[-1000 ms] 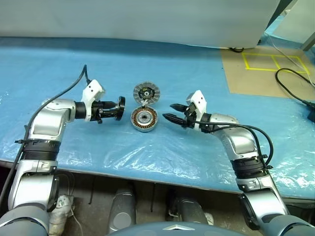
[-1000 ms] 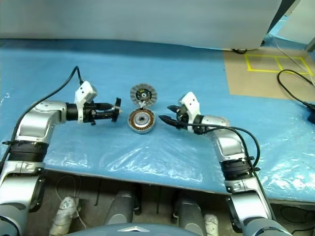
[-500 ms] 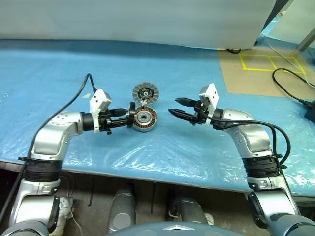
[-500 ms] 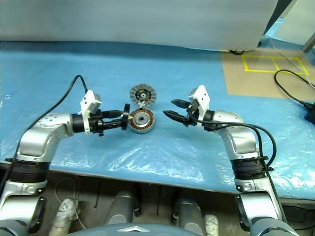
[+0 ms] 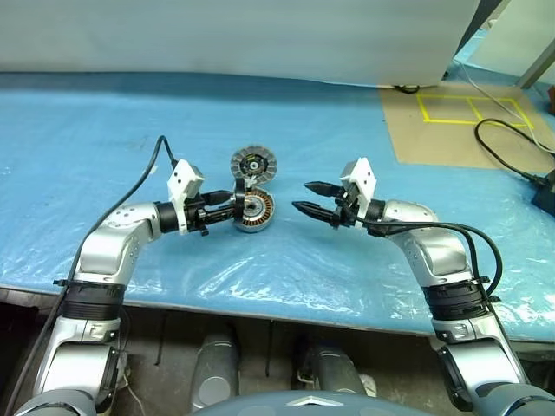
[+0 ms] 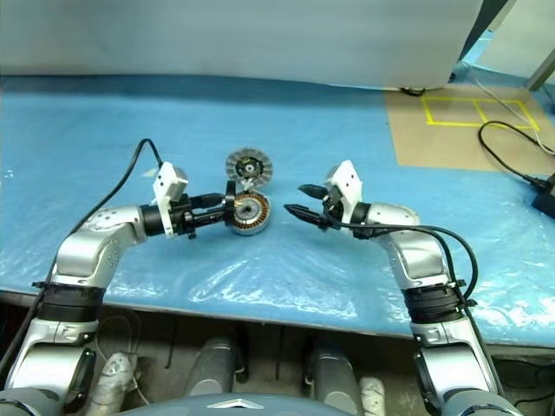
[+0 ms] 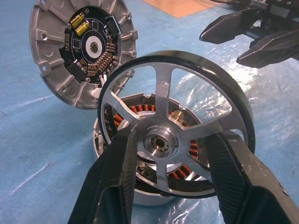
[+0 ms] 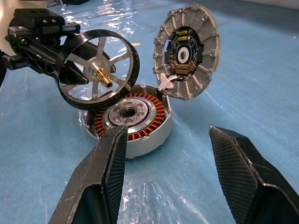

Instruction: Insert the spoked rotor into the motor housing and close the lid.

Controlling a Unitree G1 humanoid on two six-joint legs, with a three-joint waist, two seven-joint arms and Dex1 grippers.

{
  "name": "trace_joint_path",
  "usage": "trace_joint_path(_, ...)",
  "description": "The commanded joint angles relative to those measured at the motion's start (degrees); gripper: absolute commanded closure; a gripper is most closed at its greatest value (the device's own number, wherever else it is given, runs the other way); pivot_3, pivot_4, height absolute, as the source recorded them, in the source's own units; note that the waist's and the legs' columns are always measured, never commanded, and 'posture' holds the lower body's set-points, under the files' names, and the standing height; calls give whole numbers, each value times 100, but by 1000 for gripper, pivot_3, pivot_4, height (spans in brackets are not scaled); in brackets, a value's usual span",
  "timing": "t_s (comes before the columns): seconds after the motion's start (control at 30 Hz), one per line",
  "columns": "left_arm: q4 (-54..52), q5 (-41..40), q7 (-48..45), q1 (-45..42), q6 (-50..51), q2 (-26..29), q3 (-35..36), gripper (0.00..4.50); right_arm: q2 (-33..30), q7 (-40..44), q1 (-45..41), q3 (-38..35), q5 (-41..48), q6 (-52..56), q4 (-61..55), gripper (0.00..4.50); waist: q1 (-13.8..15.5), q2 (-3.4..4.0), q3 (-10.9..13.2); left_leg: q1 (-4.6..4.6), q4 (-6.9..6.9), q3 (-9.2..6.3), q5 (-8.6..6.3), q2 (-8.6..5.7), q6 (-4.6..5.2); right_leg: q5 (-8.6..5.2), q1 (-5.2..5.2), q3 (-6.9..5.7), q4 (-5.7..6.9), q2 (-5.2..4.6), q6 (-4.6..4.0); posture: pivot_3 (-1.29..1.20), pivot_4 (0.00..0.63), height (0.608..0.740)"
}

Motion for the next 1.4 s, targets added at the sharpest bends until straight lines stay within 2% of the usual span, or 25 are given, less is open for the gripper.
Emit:
trace_joint_path(0.03, 107, 82, 47, -162, -84, 82, -110, 2643, -1, -64, -32, -28, -5, -127, -136, 1598, 1, 0, 0, 1, 3, -1, 0, 0, 0, -1, 1, 0, 2, 0, -1, 0, 150, 740)
trace_joint_path(0.17, 126, 57, 62, -335, 90, 135, -212, 2643, -4, -142, -3, -16, -37, -133, -145, 1598, 5, 5, -3, 10, 9, -3, 0, -1, 0, -11, 15, 0, 4, -1, -18, 0, 150, 740)
trace_joint_path(0.83, 714, 624, -233, -583, -526, 569, -826, 2643, 73, -367, 74, 56, -183, -277, -74, 1598, -12, 13, -8, 40, 29, -8, 1, 0, -1, -13, 27, 3, 47, -1, -22, 0, 150, 740)
trace_joint_path(0.97, 763, 639, -278, -642, -522, 633, -830, 2643, 96, -375, 64, 63, -211, -301, -41, 1598, -11, 13, -8, 64, 28, -8, 0, 0, -2, -15, 51, 4, 45, -1, -23, 0, 150, 740)
trace_joint_path(1.4, 712, 624, -413, -937, -498, 705, -745, 2643, 167, -382, 76, 107, -292, -408, 43, 1598, -8, 14, -8, 58, 28, -8, 1, -1, -2, -15, 47, 4, 44, -2, -24, 0, 150, 740)
